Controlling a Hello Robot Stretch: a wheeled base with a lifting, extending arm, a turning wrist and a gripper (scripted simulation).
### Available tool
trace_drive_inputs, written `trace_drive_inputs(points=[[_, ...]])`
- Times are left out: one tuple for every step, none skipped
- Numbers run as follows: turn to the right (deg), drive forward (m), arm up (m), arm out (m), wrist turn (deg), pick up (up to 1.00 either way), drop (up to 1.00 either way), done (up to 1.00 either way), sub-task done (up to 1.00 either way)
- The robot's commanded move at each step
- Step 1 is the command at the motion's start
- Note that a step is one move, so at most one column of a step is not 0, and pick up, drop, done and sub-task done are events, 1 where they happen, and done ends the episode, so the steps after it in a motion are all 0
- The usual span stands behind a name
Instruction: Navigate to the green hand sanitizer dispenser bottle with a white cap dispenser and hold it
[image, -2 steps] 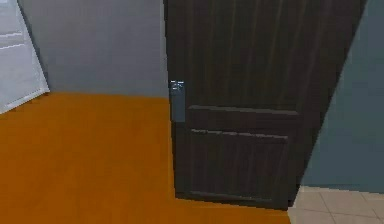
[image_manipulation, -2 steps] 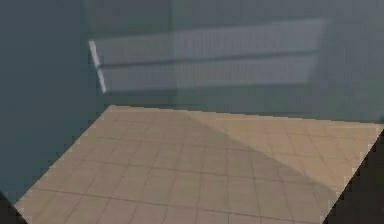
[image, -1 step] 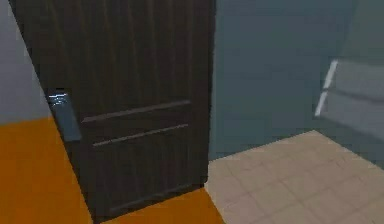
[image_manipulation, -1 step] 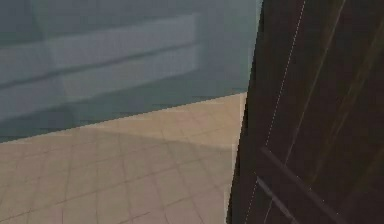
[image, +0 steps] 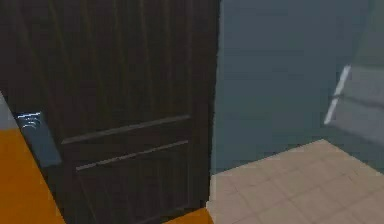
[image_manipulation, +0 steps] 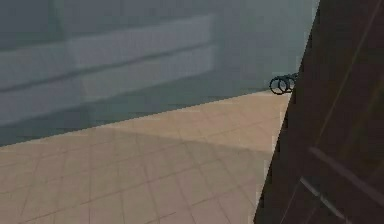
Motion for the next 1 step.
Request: trace_drive_inputs(points=[[-45.0, 0.0, 0.0, 0.0, 0.0, 0.0, 0.0, 0.0, 0.0]])
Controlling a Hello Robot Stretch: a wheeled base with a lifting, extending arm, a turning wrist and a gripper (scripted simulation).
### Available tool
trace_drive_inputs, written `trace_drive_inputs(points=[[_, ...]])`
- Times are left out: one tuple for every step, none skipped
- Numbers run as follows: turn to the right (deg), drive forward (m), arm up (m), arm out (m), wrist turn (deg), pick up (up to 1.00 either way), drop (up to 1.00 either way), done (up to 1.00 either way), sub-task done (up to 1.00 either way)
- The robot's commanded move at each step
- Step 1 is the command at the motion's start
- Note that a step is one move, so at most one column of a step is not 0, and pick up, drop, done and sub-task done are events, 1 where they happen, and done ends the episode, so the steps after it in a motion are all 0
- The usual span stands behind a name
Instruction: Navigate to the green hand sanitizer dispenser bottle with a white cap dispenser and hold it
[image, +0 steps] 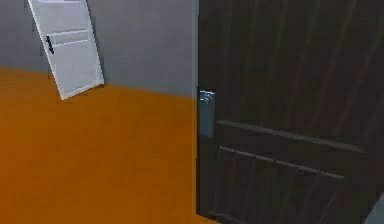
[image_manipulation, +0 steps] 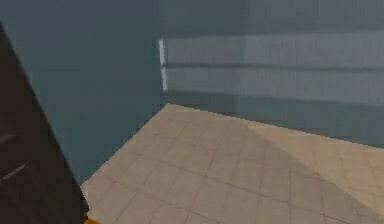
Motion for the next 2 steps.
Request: trace_drive_inputs(points=[[-45.0, 0.0, 0.0, 0.0, 0.0, 0.0, 0.0, 0.0, 0.0], [-30.0, 0.0, 0.0, 0.0, 0.0, 0.0, 0.0, 0.0, 0.0]])
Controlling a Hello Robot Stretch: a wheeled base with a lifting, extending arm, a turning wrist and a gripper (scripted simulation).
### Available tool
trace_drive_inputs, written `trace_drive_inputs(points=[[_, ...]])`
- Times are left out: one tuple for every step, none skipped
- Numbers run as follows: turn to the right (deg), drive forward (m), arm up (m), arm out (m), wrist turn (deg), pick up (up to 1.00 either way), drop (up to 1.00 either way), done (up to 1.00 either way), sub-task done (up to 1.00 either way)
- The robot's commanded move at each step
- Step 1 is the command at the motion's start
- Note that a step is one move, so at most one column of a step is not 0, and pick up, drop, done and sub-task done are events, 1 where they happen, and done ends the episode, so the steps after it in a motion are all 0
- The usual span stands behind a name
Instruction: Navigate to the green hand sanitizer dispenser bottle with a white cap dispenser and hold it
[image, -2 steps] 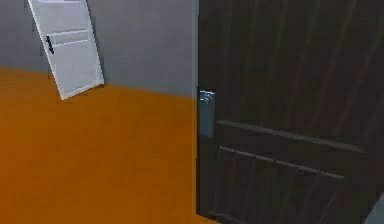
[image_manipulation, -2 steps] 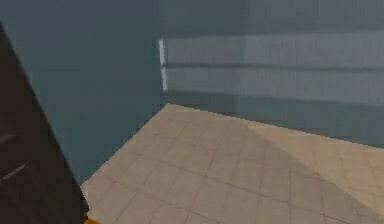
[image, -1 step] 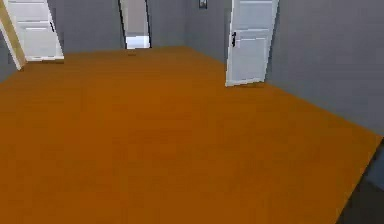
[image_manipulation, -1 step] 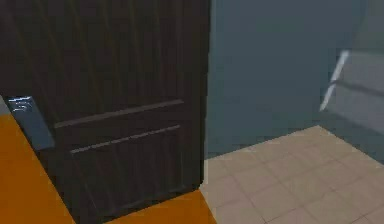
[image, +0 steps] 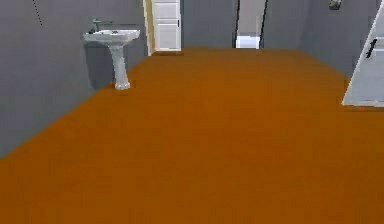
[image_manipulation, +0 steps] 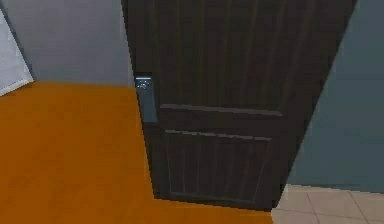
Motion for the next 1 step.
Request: trace_drive_inputs(points=[[0.0, 0.5, 0.0, 0.0, 0.0, 0.0, 0.0, 0.0, 0.0]])
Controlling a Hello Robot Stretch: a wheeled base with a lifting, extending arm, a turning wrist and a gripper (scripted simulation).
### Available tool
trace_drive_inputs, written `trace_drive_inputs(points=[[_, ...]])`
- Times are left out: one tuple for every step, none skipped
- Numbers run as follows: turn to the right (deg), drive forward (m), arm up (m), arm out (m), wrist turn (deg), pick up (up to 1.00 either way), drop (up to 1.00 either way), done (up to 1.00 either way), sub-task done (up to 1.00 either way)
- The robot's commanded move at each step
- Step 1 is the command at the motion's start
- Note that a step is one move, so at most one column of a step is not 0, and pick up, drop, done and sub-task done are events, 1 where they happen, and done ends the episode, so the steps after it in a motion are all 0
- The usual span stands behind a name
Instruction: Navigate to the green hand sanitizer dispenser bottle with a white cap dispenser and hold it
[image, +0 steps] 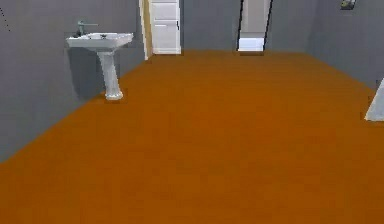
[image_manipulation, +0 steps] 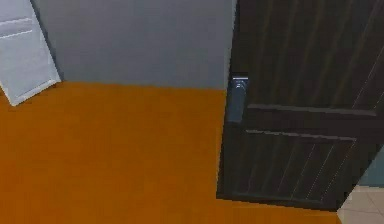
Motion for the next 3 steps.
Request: trace_drive_inputs(points=[[-12.0, 0.0, 0.0, 0.0, 0.0, 0.0, 0.0, 0.0, 0.0], [0.0, 1.0, 0.0, 0.0, 0.0, 0.0, 0.0, 0.0, 0.0], [-3.0, 0.0, 0.0, 0.0, 0.0, 0.0, 0.0, 0.0, 0.0]])
